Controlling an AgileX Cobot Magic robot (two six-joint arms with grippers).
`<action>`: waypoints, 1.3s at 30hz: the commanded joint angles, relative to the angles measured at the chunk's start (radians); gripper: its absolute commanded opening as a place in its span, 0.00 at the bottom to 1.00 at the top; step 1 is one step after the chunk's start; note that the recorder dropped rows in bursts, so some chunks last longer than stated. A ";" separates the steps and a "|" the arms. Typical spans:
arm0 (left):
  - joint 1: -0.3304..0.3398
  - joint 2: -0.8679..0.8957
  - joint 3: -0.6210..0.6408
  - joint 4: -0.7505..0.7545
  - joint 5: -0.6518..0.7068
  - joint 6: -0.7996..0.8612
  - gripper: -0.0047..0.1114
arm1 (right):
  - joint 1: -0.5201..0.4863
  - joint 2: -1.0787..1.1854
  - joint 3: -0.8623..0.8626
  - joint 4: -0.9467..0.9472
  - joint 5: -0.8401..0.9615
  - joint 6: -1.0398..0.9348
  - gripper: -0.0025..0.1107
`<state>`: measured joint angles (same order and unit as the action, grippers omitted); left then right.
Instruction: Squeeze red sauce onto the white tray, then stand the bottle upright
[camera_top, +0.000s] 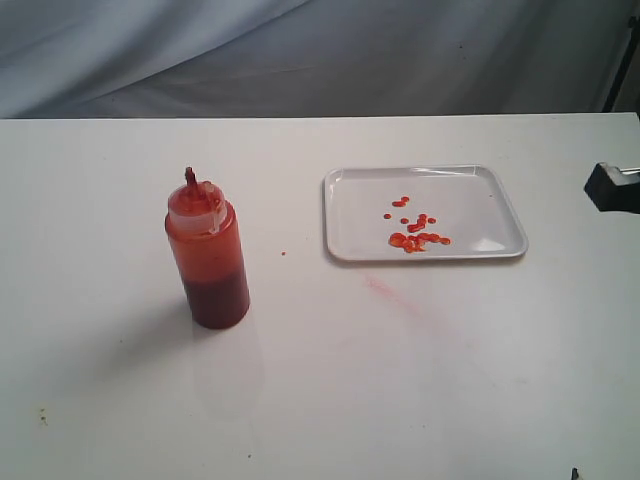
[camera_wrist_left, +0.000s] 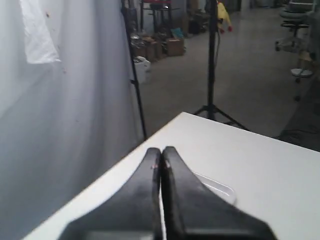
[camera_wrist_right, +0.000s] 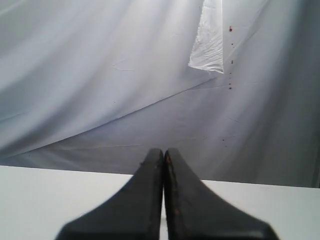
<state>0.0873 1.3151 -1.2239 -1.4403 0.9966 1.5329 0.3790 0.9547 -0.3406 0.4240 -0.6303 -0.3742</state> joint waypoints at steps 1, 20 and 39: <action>-0.006 -0.156 0.059 0.003 -0.170 -0.012 0.04 | -0.010 -0.007 0.005 0.006 0.008 -0.012 0.02; -0.006 -0.641 0.488 -0.001 -0.641 -0.063 0.04 | -0.010 -0.007 0.005 0.009 0.010 -0.012 0.02; -0.006 -0.676 0.502 0.000 -0.548 -0.275 0.04 | -0.010 -0.007 0.005 0.009 0.010 -0.012 0.02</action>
<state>0.0873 0.6446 -0.7250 -1.4344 0.4424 1.2684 0.3790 0.9547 -0.3406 0.4359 -0.6218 -0.3792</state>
